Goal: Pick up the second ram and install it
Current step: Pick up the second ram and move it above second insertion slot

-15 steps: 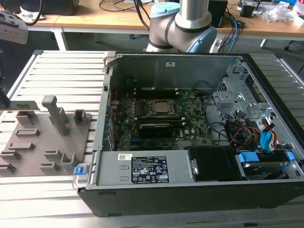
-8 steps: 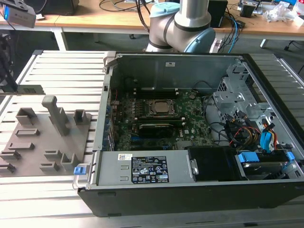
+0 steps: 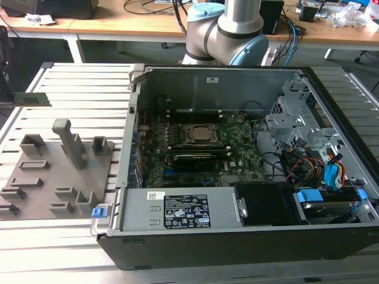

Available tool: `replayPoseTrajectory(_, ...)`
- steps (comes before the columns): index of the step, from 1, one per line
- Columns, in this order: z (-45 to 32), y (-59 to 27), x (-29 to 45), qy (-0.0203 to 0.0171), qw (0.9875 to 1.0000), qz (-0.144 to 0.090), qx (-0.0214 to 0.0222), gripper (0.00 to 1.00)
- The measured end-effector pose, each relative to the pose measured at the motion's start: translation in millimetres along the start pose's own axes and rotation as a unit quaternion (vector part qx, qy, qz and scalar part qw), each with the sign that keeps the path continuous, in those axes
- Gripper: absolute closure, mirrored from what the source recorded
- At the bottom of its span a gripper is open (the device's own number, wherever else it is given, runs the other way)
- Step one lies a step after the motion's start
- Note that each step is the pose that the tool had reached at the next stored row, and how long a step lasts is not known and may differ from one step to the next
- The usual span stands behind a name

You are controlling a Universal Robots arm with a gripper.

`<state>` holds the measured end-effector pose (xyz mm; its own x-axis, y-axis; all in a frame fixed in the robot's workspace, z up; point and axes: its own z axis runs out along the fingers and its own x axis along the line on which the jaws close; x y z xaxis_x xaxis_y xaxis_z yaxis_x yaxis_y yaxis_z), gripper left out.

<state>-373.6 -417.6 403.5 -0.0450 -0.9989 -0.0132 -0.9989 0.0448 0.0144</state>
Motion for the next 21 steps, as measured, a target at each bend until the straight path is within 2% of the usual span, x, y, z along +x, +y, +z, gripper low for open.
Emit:
replayPoseTrajectory(3,-0.2,-0.2,0.0,0.0001,1.0000,0.000,-0.0001,0.86)
replayPoseTrajectory(4,-0.2,-2.7,-0.1,0.0000,1.0000,0.000,-0.0001,0.86)
replayPoseTrajectory(6,-0.2,-12.5,-0.5,0.0000,1.0000,0.000,-0.0007,0.86)
replayPoseTrajectory(9,-0.5,-32.4,-1.4,0.0001,1.0000,0.000,-0.0022,0.86)
replayPoseTrajectory(13,-0.7,-46.2,-2.1,0.0002,1.0000,0.000,-0.0033,0.86)
replayPoseTrajectory(14,-0.8,-53.4,-2.4,0.0002,1.0000,0.000,-0.0039,0.86)
replayPoseTrajectory(19,-1.1,-73.0,-3.3,0.0002,1.0000,0.000,-0.0054,0.86)
replayPoseTrajectory(21,-1.3,-87.3,-3.9,0.0003,1.0000,0.000,-0.0067,0.86)
